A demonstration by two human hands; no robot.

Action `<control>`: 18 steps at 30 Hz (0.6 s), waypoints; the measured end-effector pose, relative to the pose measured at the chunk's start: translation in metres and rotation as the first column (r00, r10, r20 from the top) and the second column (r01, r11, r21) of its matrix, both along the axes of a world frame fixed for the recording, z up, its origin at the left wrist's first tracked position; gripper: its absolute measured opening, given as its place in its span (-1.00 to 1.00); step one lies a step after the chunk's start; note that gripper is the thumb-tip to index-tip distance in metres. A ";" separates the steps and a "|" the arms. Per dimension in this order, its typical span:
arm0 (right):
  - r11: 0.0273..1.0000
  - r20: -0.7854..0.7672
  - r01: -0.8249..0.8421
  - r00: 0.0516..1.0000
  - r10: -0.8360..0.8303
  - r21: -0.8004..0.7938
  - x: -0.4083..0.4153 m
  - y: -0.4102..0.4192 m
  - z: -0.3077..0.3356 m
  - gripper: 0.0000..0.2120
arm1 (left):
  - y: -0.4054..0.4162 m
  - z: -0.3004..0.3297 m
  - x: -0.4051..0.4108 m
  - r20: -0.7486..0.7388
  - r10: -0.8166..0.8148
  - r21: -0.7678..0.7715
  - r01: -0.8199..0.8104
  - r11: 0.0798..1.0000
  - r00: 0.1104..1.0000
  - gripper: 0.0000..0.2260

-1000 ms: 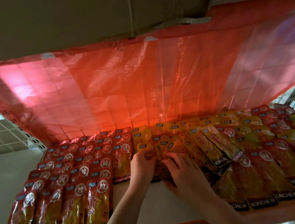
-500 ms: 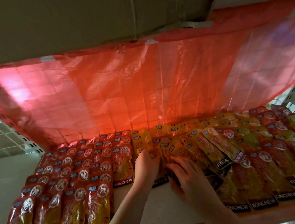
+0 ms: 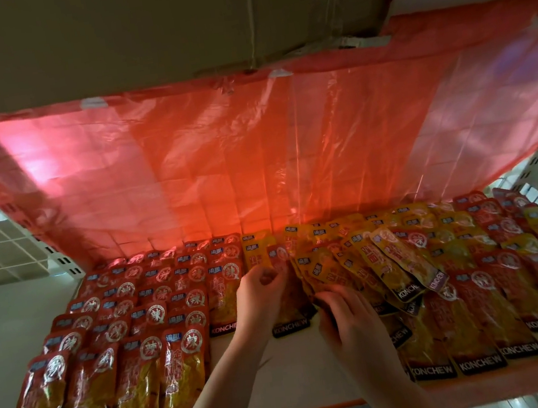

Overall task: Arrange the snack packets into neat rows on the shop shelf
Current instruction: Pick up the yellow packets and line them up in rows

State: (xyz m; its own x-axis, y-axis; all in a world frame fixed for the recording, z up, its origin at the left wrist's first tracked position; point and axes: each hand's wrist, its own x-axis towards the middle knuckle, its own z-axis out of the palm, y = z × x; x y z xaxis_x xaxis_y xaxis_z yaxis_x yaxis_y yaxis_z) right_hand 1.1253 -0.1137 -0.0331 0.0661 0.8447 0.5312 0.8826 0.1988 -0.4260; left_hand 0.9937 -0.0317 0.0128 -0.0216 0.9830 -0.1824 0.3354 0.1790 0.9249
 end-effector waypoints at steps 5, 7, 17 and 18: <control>0.998 0.051 0.018 0.999 -0.014 -0.067 -0.003 -0.001 0.003 -0.74 | -0.008 0.010 -0.029 0.032 0.066 0.039 -0.067 0.997 0.997 -0.93; 0.996 0.065 -0.015 0.998 0.021 -0.092 -0.007 -0.001 0.005 -0.70 | -0.011 0.013 -0.040 -0.010 0.083 0.062 -0.083 0.995 0.996 -0.96; 0.920 0.087 -0.354 0.924 0.372 -0.167 -0.057 -0.006 0.024 -0.46 | -0.032 0.018 -0.074 0.007 0.014 0.021 -0.014 1.000 1.000 -0.90; 0.924 0.068 -0.344 0.931 0.359 -0.169 -0.061 -0.005 0.023 -0.45 | -0.034 0.018 -0.077 0.014 -0.020 0.012 0.020 1.000 1.000 -0.89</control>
State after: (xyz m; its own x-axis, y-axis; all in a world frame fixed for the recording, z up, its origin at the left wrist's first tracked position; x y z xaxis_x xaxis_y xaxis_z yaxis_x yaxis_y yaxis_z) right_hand 1.0647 -0.1187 -0.0105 -0.2945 0.8753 0.3836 0.8061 0.4432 -0.3922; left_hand 0.9170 -0.0654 0.0311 0.0005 0.9852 -0.1714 0.3254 0.1619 0.9316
